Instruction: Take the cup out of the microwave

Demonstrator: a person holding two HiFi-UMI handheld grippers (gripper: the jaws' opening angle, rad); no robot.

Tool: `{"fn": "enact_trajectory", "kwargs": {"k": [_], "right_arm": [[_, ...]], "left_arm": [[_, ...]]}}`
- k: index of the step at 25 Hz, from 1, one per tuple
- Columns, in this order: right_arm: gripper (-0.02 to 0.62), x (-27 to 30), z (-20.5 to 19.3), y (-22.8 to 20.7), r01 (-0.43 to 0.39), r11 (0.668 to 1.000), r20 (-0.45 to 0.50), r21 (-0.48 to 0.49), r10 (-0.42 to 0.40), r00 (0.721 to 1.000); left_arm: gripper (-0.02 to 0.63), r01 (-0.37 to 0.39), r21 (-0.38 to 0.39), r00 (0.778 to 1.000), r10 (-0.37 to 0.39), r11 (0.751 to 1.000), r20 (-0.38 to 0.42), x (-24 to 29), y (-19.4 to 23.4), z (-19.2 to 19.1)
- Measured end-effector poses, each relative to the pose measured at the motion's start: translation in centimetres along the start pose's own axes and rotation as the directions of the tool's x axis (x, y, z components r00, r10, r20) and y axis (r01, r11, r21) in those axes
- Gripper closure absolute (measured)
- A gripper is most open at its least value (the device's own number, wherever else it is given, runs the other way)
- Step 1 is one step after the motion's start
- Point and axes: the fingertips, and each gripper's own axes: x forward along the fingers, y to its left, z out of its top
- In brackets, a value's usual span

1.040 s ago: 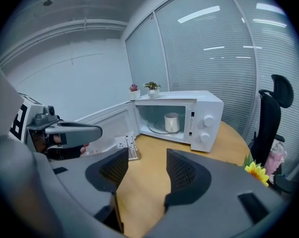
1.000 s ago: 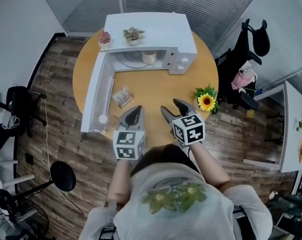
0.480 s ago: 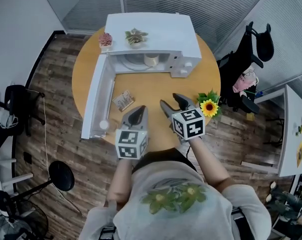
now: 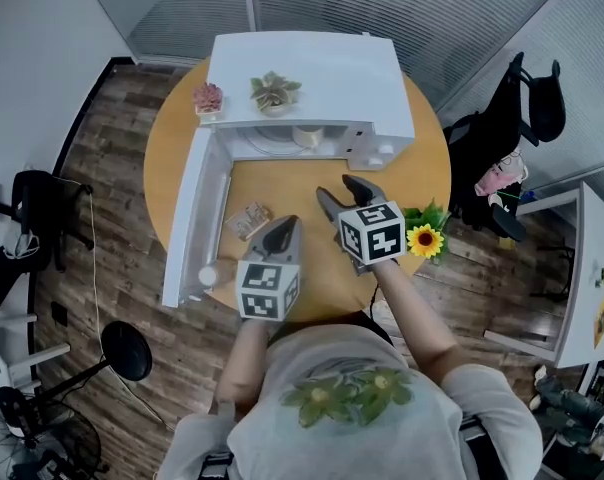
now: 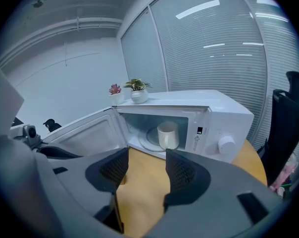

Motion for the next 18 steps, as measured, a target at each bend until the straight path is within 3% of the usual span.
{"fn": "enact_trajectory", "kwargs": {"k": [18], "right_arm": [[0.35, 9.3, 1.7, -3.7, -0.007, 0.999, -0.065, 0.031, 0.009, 0.998]], "left_arm": [[0.603, -0.017, -0.045, 0.998, 0.014, 0.999, -0.069, 5.1, 2.9, -0.6]]}}
